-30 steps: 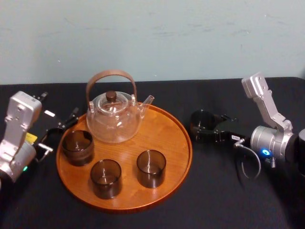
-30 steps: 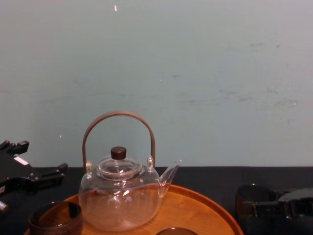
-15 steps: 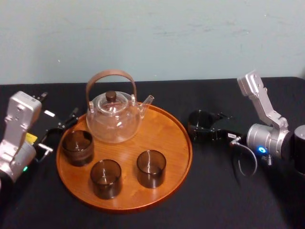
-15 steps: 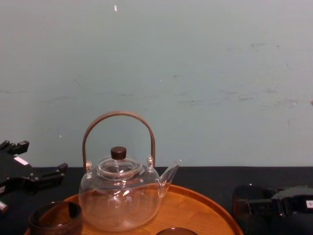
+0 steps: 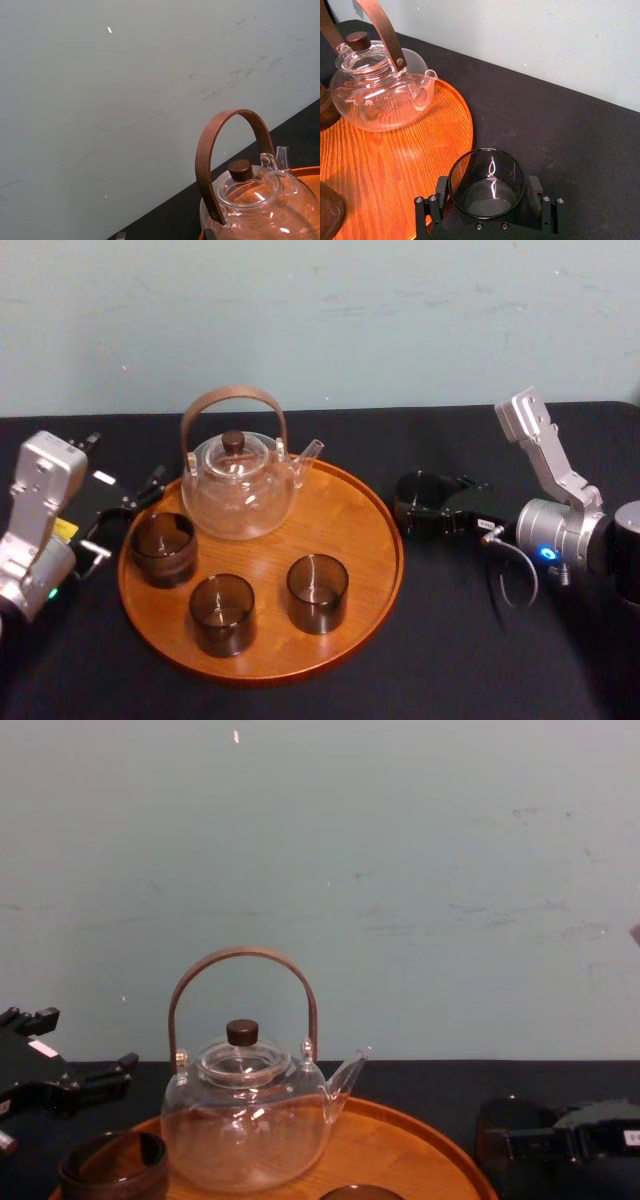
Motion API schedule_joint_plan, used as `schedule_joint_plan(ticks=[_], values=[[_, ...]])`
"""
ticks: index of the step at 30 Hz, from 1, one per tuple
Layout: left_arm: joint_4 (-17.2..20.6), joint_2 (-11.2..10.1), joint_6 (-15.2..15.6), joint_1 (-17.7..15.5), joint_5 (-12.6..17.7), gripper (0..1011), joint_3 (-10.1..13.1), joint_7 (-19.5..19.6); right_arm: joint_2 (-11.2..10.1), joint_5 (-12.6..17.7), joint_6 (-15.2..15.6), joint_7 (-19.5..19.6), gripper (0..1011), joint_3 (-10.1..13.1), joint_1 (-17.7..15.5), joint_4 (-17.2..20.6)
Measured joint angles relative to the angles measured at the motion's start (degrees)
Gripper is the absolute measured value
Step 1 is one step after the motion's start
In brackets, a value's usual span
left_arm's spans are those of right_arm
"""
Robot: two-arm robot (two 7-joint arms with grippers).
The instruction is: Pick up the glass from the table and place it on the tray.
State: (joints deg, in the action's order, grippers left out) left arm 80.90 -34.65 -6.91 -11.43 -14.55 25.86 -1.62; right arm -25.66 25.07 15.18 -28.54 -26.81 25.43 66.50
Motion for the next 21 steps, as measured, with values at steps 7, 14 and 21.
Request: schedule_joint_plan(ticks=[7,14,21], values=[[0.0,0.0,0.0,0.0,0.0,1001,0.0,0.0,0.0,0.2,0.0,0.0,909,0.0,0.0,0.0],[0.0,0.0,0.0,0.0,0.0,1001,0.0,0.0,-0.1,0.2,0.0,-0.1,907,0.1,-0.1,0.1],[0.0,0.0,0.0,0.0,0.0,1001,0.0,0.0,-0.1,0.3,0.0,-0.1,907,0.1,-0.1,0.1]])
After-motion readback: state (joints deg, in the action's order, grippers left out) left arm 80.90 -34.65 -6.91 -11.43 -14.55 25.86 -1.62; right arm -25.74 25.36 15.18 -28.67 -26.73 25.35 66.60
